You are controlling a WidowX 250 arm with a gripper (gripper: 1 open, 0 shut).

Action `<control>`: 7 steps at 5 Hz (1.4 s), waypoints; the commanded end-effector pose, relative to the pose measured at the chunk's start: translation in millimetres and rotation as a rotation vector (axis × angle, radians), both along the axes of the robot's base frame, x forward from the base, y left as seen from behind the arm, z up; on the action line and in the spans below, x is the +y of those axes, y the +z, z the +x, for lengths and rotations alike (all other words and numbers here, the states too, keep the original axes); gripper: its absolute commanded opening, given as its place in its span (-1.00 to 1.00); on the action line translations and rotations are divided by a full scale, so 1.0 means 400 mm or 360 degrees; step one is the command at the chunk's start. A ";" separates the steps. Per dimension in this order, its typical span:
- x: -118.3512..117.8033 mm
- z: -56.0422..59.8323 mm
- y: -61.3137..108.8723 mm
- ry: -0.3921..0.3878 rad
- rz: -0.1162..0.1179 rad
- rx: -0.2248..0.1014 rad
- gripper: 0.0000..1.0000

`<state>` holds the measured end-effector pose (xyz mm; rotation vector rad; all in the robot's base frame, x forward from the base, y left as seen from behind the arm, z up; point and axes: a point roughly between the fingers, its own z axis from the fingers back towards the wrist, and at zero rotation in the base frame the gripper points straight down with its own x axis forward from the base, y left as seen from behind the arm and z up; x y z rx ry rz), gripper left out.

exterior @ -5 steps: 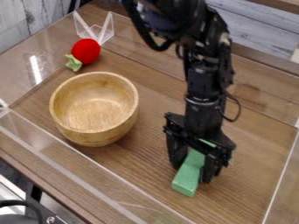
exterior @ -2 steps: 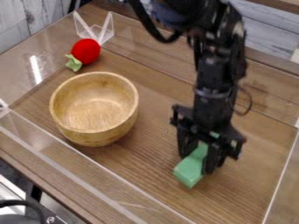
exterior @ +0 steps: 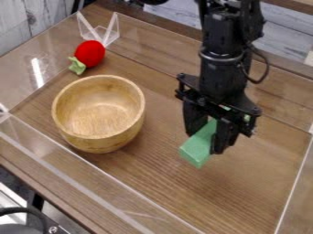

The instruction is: Put the green block in the brown bowl

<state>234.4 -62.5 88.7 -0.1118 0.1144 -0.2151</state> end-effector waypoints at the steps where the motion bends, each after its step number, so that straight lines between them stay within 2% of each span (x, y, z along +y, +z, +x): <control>1: 0.012 0.027 0.041 0.0015 0.0000 -0.0093 -1.00; 2: 0.026 0.044 0.056 0.0052 0.0015 -0.0117 -1.00; 3: 0.073 0.017 0.071 0.0185 0.0045 -0.0144 -1.00; 4: 0.150 -0.018 0.063 0.0272 0.0062 -0.0151 -1.00; 6: 0.343 -0.056 0.076 0.0496 0.0089 -0.0162 -1.00; 7: 0.338 -0.037 0.061 0.0454 0.0077 -0.0159 -1.00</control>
